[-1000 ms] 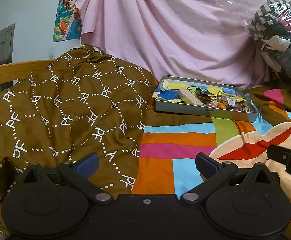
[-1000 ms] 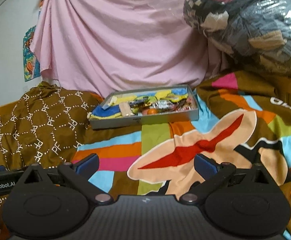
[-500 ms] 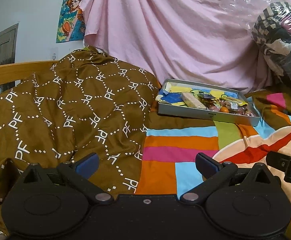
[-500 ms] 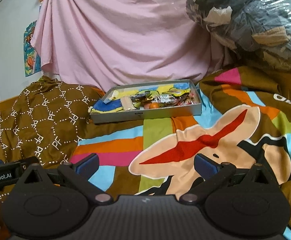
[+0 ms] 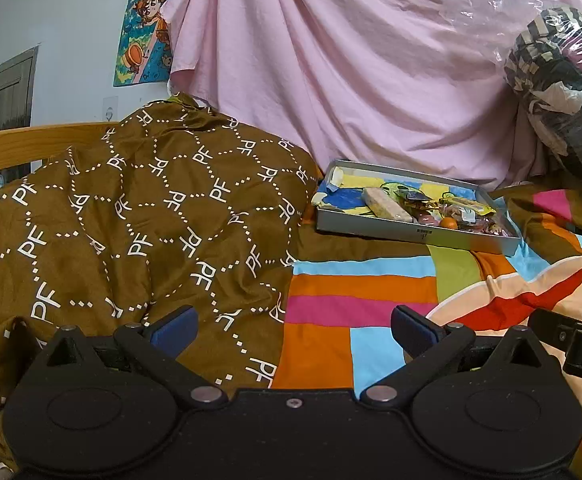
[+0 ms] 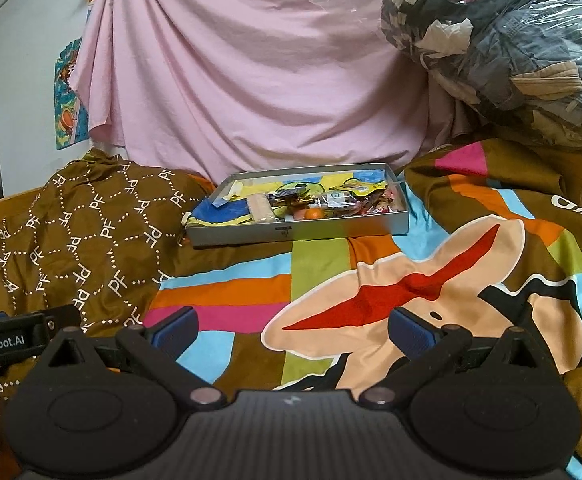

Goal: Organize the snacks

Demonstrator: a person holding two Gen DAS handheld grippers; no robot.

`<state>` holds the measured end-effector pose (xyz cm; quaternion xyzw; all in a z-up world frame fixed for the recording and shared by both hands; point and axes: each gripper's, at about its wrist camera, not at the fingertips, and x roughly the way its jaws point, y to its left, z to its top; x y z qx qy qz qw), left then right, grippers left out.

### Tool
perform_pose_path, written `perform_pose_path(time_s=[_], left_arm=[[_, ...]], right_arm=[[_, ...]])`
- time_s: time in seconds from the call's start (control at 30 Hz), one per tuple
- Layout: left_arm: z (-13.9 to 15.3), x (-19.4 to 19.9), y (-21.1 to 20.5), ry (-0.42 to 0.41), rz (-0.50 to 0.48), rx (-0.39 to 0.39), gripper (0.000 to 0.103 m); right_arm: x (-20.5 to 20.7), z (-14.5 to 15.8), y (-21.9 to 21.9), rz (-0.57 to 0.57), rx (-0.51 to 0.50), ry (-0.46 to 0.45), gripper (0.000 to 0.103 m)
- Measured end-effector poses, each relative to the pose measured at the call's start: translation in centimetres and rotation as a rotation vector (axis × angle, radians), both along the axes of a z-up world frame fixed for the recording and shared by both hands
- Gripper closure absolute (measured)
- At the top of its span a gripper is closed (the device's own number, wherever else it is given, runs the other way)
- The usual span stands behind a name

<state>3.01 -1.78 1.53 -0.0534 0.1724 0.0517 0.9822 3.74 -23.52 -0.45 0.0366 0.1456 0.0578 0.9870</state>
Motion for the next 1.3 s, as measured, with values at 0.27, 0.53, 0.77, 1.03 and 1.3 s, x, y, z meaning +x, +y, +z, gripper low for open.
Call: perform_pose_path(time_s=[0.27, 0.53, 0.77, 1.03, 1.3], left_arm=[[0.08, -0.05, -0.06, -0.002, -0.001, -0.002, 0.001], [0.08, -0.03, 0.0, -0.003, -0.002, -0.003, 0.001], [0.08, -0.04, -0.01, -0.003, -0.001, -0.003, 0.001], [0.07, -0.04, -0.02, -0.004, -0.001, -0.003, 0.001], [0.03, -0.05, -0.02, -0.003, -0.001, -0.003, 0.001]], right_arm=[[-0.09, 0.09, 0.08, 0.008, -0.003, -0.006, 0.0], [-0.1, 0.09, 0.14, 0.01, -0.005, -0.006, 0.0], [-0.11, 0.09, 0.19, 0.009, -0.004, -0.005, 0.0], [-0.11, 0.09, 0.24, 0.008, -0.005, -0.005, 0.0], [-0.1, 0.09, 0.3, 0.008, -0.004, -0.004, 0.0]])
